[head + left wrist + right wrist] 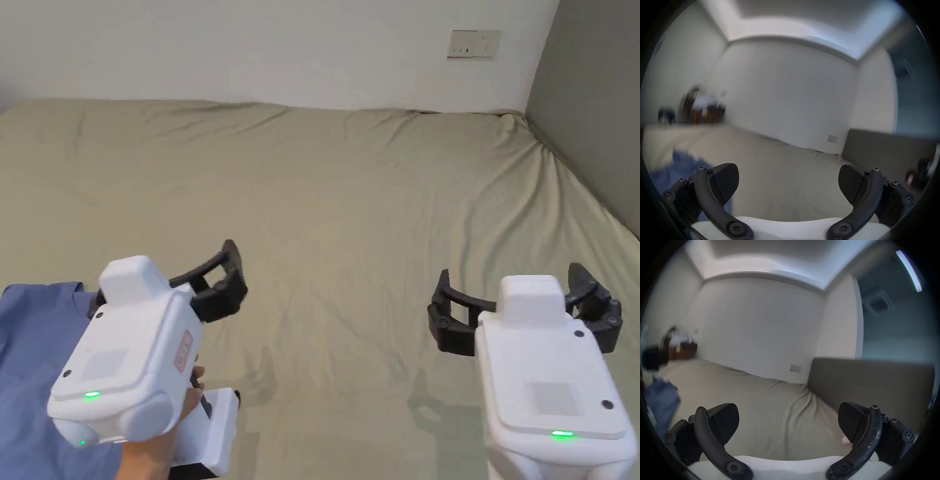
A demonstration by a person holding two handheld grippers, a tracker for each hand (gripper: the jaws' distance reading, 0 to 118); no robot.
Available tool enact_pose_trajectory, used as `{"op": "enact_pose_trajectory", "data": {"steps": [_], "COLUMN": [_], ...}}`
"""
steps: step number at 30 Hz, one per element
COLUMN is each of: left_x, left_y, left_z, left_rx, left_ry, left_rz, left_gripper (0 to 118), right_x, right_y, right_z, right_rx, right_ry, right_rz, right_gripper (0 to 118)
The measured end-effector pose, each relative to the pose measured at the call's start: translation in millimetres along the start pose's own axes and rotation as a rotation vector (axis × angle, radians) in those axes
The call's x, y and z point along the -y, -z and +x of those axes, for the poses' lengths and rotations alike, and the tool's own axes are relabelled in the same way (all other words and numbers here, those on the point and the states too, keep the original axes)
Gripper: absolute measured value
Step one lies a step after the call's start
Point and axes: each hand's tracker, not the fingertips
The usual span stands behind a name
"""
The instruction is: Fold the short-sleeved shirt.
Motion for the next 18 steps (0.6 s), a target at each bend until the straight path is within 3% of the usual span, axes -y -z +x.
{"op": "enact_pose_trajectory", "data": {"steps": [2,5,18], "left_x": [4.3,13.4,16.8], "left_y": [-3.6,-6.7,-6.5], "left_z": [12.4,18.4,14.9], "left_rx": [0.004,-0.001,0.023], "left_ry": [0.147,0.27,0.243], "left_rz": [0.035,0.047,0.025], "left_gripper": [118,118,118], "right_x": [5.0,5.3,-2.1], "right_y": [-3.4,-10.6,-20.3], "right_z": [5.7,3.4,5.8], "right_rx": [-0.013,0.001,0.0], "right_ry": [0.054,0.046,0.037], "right_rz": [-0.031,-0.05,-0.042], "right_gripper": [118,118,118]}}
